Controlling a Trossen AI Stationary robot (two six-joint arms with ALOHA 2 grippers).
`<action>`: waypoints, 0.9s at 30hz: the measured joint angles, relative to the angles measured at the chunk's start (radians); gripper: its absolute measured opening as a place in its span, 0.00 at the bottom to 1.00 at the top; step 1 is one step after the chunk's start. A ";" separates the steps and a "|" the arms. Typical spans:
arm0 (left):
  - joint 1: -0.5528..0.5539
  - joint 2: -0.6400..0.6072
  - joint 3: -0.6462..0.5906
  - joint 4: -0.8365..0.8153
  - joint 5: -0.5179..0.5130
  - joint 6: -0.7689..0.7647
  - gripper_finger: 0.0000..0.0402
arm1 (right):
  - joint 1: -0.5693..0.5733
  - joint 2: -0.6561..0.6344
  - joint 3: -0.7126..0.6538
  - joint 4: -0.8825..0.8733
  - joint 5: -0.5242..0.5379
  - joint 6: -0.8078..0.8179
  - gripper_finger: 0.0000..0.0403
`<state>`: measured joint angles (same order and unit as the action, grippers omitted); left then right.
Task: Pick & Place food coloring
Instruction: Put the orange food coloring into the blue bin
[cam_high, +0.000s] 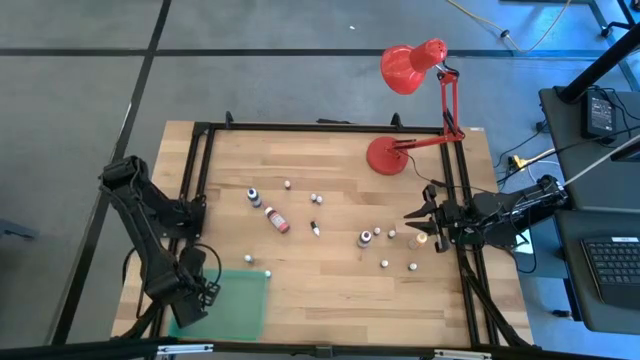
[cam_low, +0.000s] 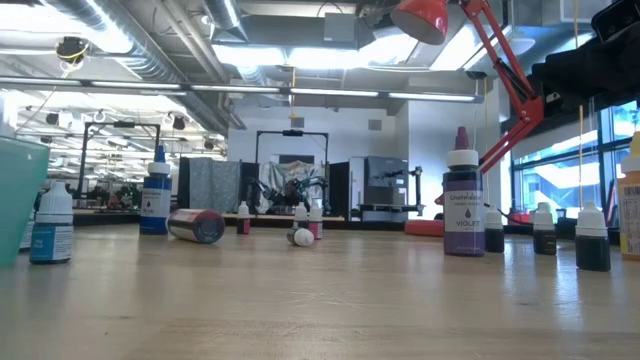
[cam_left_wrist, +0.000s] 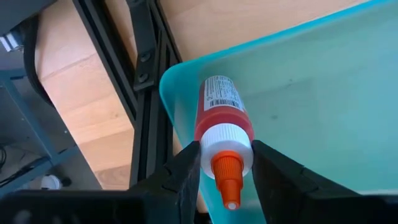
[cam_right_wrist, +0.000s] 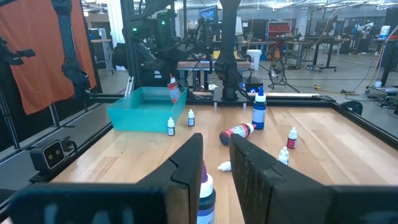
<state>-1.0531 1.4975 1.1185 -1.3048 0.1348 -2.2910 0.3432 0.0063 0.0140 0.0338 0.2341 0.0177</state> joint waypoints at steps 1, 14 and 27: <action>0.000 0.000 0.000 0.000 -0.004 0.001 0.33 | 0.000 0.000 0.000 0.000 0.000 0.000 0.21; 0.000 0.000 0.000 0.000 -0.010 0.045 0.34 | 0.000 0.000 0.000 0.000 0.000 0.000 0.21; 0.000 0.000 0.000 0.000 -0.010 0.092 0.35 | 0.000 0.000 0.000 0.000 0.000 0.000 0.21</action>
<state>-1.0531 1.4975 1.1183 -1.3052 0.1249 -2.1993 0.3433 0.0061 0.0142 0.0341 0.2344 0.0177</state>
